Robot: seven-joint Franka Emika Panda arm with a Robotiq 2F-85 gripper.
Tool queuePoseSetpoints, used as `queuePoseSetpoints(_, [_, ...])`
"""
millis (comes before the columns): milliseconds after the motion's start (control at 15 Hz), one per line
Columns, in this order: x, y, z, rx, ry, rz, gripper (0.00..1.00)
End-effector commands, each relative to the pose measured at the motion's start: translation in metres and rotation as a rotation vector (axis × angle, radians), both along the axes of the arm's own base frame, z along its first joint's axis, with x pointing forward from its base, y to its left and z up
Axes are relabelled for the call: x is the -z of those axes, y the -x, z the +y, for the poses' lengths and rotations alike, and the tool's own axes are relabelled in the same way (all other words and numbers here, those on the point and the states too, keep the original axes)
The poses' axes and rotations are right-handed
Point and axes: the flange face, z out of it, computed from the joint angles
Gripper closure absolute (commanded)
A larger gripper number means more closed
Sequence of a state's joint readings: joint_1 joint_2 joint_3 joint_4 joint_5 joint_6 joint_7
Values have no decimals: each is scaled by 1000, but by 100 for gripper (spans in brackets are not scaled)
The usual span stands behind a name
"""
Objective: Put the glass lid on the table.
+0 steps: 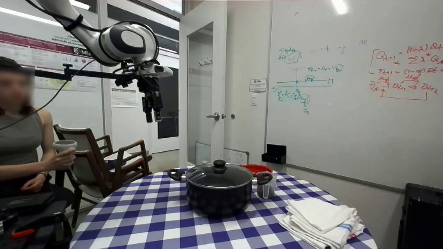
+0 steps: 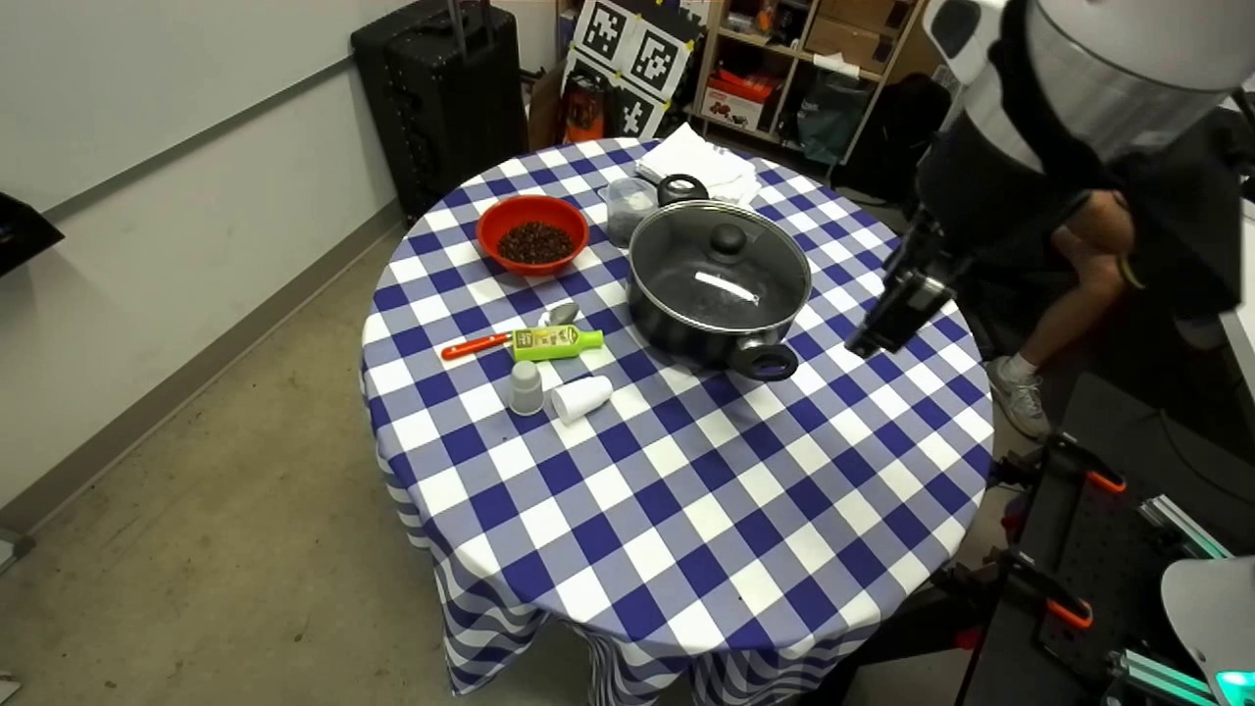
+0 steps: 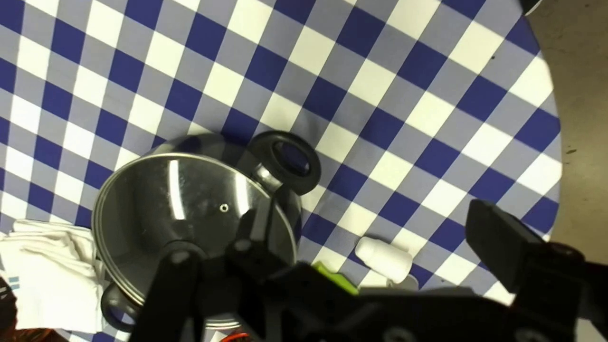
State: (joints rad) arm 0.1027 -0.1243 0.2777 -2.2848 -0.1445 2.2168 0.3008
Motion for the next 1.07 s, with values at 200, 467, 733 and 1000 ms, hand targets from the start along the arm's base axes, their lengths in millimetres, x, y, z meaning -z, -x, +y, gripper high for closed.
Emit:
queuePoseSetpoints(200, [50,-114,-75,76,-3,53,0])
queuePoseSetpoints(467, [76,-168,-108,74,-12,75,0])
queuePoseSetpoints(733, [93,-207,-137,68,-26,80,0])
queuePoseSetpoints(1000, [109,-223,-156,79,-34,94,0])
